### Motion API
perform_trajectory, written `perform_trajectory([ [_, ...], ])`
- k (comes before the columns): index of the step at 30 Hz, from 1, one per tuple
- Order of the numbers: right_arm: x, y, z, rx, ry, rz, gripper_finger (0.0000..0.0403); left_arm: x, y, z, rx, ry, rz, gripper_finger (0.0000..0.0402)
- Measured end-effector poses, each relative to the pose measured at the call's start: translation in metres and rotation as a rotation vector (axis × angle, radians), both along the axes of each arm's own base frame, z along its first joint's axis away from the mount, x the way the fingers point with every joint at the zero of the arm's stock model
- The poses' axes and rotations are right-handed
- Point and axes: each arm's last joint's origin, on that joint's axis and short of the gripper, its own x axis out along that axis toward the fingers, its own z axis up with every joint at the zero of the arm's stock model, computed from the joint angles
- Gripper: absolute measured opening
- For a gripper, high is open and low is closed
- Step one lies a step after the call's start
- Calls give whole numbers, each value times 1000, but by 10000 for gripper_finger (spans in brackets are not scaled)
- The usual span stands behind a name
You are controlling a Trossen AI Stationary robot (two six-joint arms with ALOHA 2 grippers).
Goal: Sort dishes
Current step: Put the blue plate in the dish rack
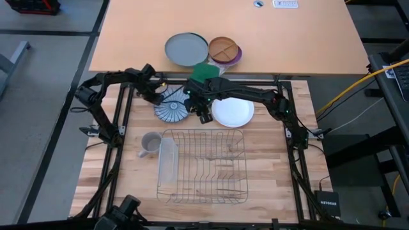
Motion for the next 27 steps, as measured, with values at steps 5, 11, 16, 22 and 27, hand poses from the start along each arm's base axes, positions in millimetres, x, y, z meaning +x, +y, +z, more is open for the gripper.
perform_trajectory([
  [5,0,0,0,-3,1,-2,165,3,1,0,7,-79,-53,73],
  [11,0,0,0,-2,4,-2,165,6,2,0,-5,-147,-58,31],
  [16,0,0,0,-2,5,-3,165,7,1,1,-27,-191,-62,8],
  [22,-1,-2,0,-54,17,-36,165,6,0,5,-4,-200,-98,4],
  [27,0,-4,0,-100,17,-97,165,6,-2,19,71,-222,-159,1],
])
